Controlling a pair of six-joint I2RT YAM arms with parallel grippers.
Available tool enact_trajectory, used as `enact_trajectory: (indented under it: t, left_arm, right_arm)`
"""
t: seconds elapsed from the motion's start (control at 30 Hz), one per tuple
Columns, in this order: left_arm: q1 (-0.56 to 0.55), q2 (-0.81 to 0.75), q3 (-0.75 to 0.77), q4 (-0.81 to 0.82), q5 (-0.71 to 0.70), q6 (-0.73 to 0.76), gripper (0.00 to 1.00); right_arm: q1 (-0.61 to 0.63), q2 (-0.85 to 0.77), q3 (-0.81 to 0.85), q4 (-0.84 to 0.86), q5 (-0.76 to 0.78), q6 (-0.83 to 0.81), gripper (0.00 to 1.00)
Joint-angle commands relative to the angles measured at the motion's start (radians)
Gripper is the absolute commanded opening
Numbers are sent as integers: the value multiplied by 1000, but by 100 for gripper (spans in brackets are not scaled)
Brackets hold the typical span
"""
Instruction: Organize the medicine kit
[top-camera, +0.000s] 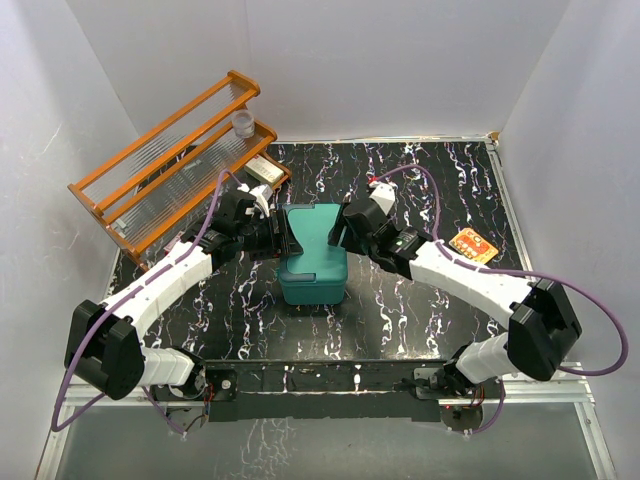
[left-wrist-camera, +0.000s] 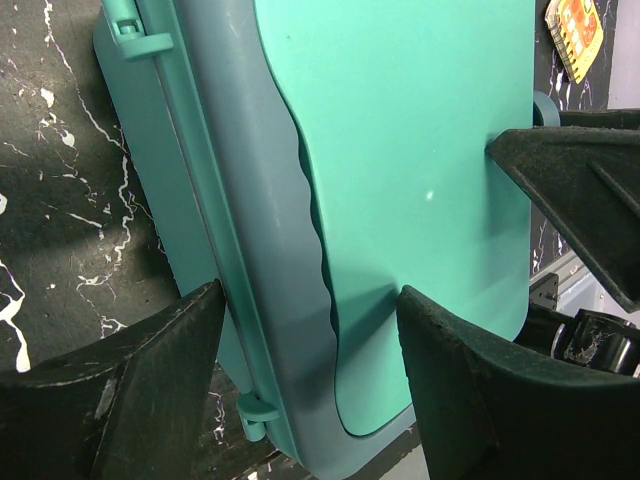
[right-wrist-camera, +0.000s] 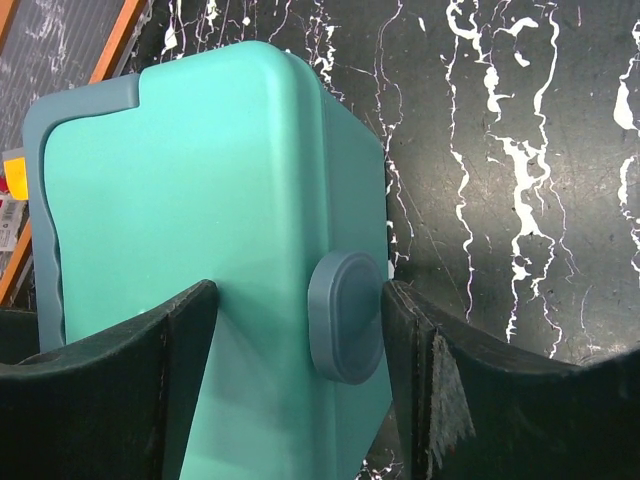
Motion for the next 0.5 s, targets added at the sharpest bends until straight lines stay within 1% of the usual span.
enact_trajectory:
  t: [0.0, 0.2, 0.47]
  left_arm:
    - [-7, 14, -18, -62, 4, 34, 67]
    - [-7, 17, -17, -62, 3, 35, 67]
    - [-6, 17, -19, -63, 1, 34, 67]
  right_arm:
    - [16, 46, 4, -155, 43, -42, 64]
    - [16, 62, 29, -187, 69, -53, 66]
    - [19, 65, 33, -204, 82, -52, 66]
